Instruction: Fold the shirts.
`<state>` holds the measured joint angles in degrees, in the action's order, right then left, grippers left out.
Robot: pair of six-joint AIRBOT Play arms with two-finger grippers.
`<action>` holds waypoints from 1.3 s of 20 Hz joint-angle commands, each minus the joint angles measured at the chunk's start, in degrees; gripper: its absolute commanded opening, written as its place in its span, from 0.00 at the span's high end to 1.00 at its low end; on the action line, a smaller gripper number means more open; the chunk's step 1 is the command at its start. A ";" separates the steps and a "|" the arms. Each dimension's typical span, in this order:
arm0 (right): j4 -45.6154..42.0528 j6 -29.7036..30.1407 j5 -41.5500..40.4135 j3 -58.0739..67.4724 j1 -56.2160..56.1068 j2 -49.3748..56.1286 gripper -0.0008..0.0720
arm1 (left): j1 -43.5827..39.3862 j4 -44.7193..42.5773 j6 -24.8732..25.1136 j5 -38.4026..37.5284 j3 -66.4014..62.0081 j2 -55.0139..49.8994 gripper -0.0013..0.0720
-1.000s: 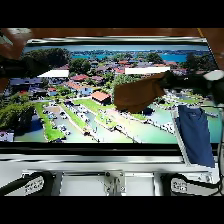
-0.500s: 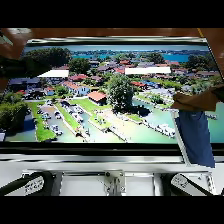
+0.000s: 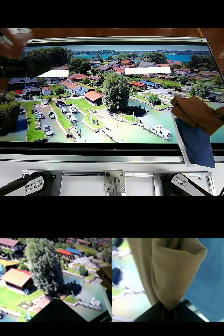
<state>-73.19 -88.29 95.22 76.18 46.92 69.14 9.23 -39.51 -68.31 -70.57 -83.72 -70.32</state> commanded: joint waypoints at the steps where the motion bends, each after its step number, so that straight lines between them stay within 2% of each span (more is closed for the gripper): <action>1: -10.08 0.00 6.97 -4.55 0.24 -0.83 0.89 | 0.02 0.00 0.35 0.00 0.02 -0.02 0.93; 6: -21.00 -1.18 3.39 -20.02 0.26 -6.32 0.89 | 0.02 0.00 0.35 -0.02 0.02 -0.02 0.93; 11: -22.34 -4.50 -5.09 -30.23 0.24 -7.69 0.89 | 0.02 0.02 0.31 0.00 0.02 -0.02 0.93; 12: -22.51 -5.38 -6.91 -31.10 0.24 -7.69 0.81 | 0.02 0.02 0.31 0.00 0.02 -0.02 0.93; 14: -24.33 -5.44 -7.45 -30.75 0.24 -7.72 0.17 | 0.02 0.02 0.31 0.00 0.02 -0.02 0.93; 15: -26.64 -3.89 -5.79 -29.62 0.24 -7.72 0.13 | 0.02 0.02 0.31 -0.02 0.02 -0.02 0.93; 18: -35.71 1.55 0.15 -20.96 0.20 -7.72 0.14 | -0.52 -0.68 0.33 -0.02 0.02 -0.20 0.93; 20: -29.83 0.15 -3.65 -10.01 -0.26 -7.72 0.14 | -3.67 -6.36 -0.39 -0.04 0.02 -0.37 0.93; 22: -18.32 -1.01 -11.78 -0.72 -3.32 -8.13 0.31 | -9.60 -18.82 -6.95 -0.28 0.02 -0.70 0.93; 23: -11.34 -0.96 -17.70 2.16 -6.36 -9.01 0.30 | -13.44 -27.02 -11.21 -1.36 0.02 -1.14 0.93; 25: -0.17 1.49 -25.42 3.26 -15.02 -10.32 0.08 | -20.96 -40.72 -18.29 -5.70 0.02 -3.10 0.92; 26: 1.07 2.03 -25.49 3.10 -20.22 -9.88 0.07 | -24.39 -43.60 -18.82 -8.11 0.02 -4.55 0.84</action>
<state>-85.23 -88.07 78.72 75.02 36.25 59.83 -6.63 -65.98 -79.40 -73.71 -83.72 -72.69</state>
